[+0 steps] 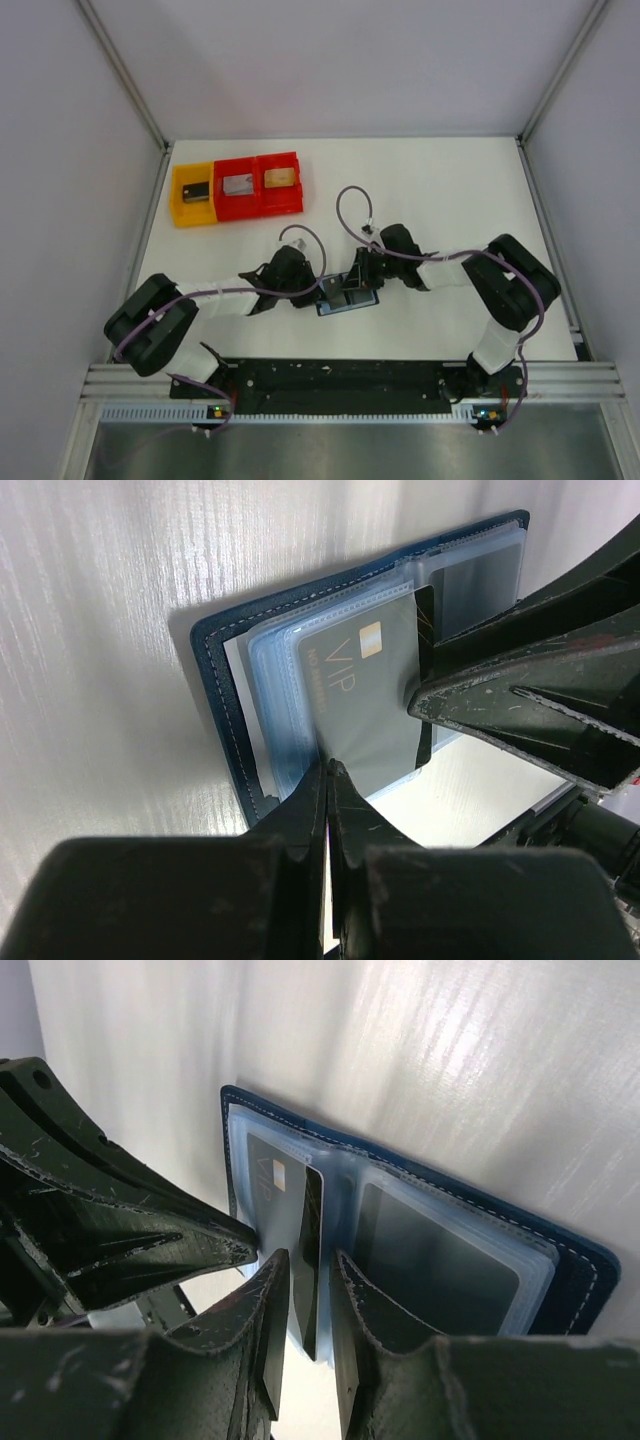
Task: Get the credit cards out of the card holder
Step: Remove the credit card from the card holder.
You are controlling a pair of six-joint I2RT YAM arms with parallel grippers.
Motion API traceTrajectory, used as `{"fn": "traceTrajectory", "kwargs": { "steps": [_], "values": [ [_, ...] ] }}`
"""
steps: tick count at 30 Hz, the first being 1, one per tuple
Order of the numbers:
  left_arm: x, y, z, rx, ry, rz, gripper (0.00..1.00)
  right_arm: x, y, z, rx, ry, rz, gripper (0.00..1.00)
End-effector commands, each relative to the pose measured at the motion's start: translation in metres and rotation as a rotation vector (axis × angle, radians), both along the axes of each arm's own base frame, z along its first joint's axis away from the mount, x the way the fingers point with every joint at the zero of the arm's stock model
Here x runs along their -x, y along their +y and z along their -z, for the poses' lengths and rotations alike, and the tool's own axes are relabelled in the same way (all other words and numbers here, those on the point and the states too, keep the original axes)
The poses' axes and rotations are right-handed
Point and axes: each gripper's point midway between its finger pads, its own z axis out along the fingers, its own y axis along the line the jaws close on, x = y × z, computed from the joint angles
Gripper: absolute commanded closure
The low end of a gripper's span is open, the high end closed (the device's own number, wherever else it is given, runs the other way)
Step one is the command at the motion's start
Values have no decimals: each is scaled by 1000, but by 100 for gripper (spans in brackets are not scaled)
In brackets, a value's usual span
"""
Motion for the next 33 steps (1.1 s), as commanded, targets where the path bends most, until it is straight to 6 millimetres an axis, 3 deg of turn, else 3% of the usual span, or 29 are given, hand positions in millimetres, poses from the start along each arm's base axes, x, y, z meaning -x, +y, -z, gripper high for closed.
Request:
{"fn": "traceTrajectory", "kwargs": {
  "steps": [1,8,12,22,27,33],
  "values": [
    [14,17,25,-70,65,-17,100,-1,2,-3,-80,3,2,77],
    [14,20,28,-70,76,-31,100,4,3,-8,-159,2,-29,86],
    [14,21,28,-71,77,-34,100,4,4,-11,-209,2,-26,100],
    [15,28,31,-86,78,-49,100,-4,-20,-10,-240,-6,3,100],
    [15,27,30,-81,75,-43,100,-4,-21,-9,-230,3,-11,100],
    [14,24,27,-73,71,-37,100,-10,-13,-12,-242,9,-31,80]
  ]
}}
